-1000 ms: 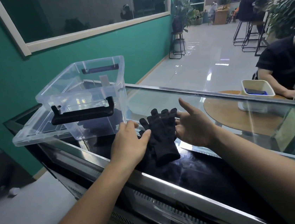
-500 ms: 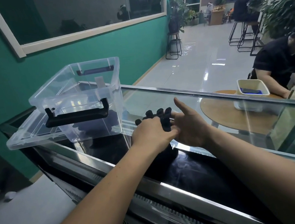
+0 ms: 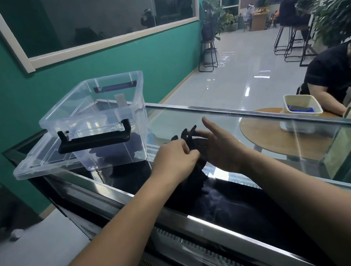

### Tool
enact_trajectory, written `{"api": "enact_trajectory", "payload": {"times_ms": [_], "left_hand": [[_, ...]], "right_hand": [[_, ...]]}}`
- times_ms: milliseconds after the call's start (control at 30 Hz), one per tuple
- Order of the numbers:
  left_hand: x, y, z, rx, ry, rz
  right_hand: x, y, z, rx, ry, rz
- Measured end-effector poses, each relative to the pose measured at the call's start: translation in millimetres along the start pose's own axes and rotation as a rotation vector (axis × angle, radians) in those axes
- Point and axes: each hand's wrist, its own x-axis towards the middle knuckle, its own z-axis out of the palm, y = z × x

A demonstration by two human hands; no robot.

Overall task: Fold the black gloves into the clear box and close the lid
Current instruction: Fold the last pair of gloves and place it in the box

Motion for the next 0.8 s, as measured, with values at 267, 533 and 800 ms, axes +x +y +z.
{"api": "enact_trajectory", "payload": {"times_ms": [267,533,800], "left_hand": [[10,-6,-42,-0.35,0.098,-0.047],[13,2,-56,-1.029,0.026,-0.078],[15,-13,-33,-1.219,-0.061,-0.226]], "right_hand": [[1,-1,13,-0.361,0.218,-0.195],[-9,-1,27,-0.286,-0.074,0.186],[-9,-1,27,0.234,-0.117,0.167]]}}
